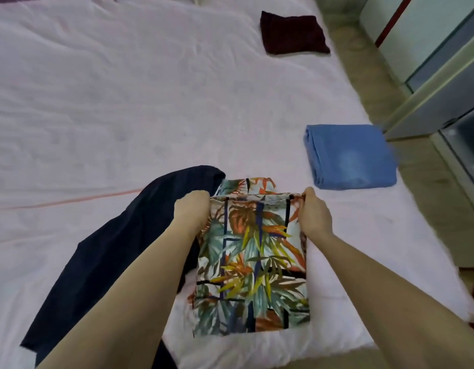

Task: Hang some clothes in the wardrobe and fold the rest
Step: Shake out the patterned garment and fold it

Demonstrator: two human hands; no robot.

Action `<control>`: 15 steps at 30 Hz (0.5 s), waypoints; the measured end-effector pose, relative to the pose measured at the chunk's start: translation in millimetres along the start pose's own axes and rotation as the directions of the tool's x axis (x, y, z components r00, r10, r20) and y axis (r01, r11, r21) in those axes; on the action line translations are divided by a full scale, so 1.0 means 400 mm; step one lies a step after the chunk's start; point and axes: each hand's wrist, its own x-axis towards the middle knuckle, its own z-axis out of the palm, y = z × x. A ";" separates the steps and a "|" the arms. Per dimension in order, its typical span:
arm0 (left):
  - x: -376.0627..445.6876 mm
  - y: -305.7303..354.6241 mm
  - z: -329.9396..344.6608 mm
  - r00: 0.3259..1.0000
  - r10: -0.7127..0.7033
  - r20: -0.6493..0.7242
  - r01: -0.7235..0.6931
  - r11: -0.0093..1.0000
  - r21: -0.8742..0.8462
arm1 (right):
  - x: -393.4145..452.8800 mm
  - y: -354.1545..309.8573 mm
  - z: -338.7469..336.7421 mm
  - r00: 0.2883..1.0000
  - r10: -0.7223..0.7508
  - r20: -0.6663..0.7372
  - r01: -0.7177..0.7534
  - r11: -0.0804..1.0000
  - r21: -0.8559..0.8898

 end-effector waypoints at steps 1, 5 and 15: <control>0.040 0.001 0.011 1.000 0.006 -0.007 -0.006 1.000 -0.008 | 0.036 -0.002 0.021 1.000 0.010 0.001 -0.010 1.000 0.000; 0.171 0.002 0.049 0.999 0.027 -0.027 -0.028 0.999 -0.027 | 0.157 0.006 0.090 0.999 0.032 -0.019 -0.033 0.998 -0.046; 0.286 -0.001 0.108 0.999 -0.016 0.032 0.019 0.995 -0.095 | 0.272 0.001 0.176 0.996 -0.049 -0.068 0.047 0.998 -0.034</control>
